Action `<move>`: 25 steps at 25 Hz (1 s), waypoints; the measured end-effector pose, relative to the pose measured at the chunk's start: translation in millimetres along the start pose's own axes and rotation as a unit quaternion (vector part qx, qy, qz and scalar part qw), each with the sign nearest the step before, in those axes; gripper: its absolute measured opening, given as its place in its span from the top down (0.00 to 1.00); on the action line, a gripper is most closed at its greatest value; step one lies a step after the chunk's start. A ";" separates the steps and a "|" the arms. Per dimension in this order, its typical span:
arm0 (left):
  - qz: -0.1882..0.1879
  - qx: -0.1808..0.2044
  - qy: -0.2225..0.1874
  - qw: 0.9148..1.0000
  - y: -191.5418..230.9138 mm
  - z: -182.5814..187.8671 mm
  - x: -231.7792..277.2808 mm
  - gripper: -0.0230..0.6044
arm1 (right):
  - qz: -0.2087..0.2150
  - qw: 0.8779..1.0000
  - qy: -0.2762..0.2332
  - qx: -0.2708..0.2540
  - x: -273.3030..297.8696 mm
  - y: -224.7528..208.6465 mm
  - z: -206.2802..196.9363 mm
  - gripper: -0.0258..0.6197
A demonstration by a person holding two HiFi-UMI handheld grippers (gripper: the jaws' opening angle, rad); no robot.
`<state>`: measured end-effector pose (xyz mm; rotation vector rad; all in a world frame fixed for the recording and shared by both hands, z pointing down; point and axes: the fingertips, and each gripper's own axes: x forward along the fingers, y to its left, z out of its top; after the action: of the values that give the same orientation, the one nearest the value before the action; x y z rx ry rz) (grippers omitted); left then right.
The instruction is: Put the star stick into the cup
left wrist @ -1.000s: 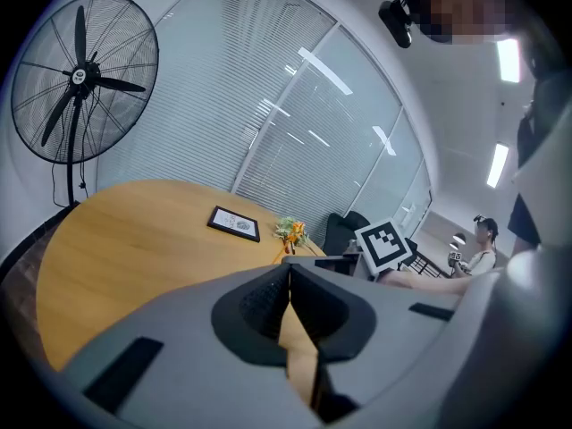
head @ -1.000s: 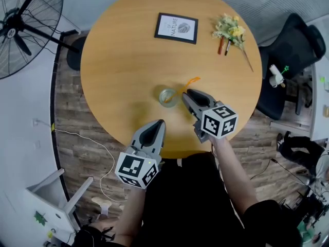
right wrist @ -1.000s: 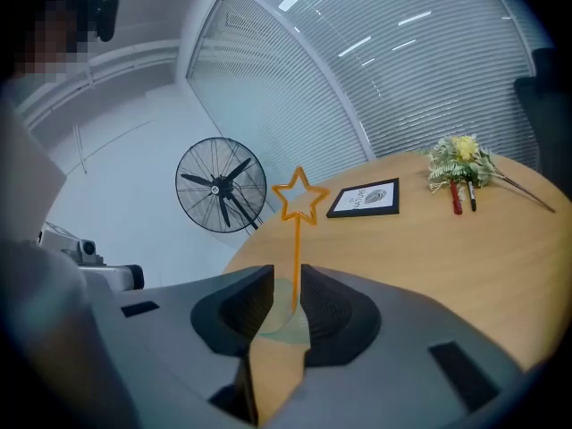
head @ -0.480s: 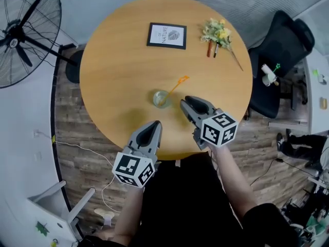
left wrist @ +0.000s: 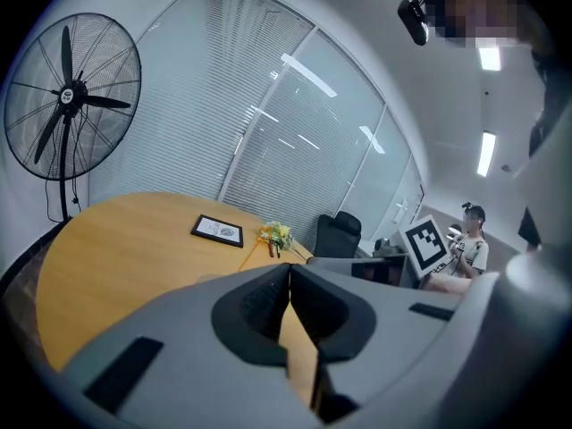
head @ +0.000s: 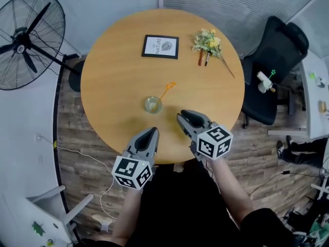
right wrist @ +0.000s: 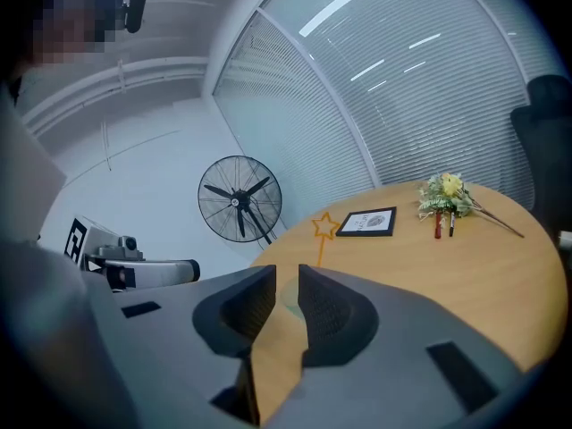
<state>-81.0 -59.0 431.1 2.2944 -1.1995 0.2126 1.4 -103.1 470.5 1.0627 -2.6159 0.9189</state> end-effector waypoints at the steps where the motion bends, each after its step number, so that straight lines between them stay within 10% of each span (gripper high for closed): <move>1: 0.001 0.001 0.002 1.000 -7.1 -1.7 0.6 0.97 | 0.004 1.000 0.000 -0.002 -6.0 1.2 -0.5 0.82; 25: 0.060 -0.027 -0.051 0.996 -162.9 -55.8 -40.0 0.97 | 0.093 0.992 -0.036 -0.071 -178.6 47.0 -23.4 0.94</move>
<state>31.4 73.9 400.3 2.2111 -1.3804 0.1062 98.4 39.4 400.2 0.8445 -2.8292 0.7261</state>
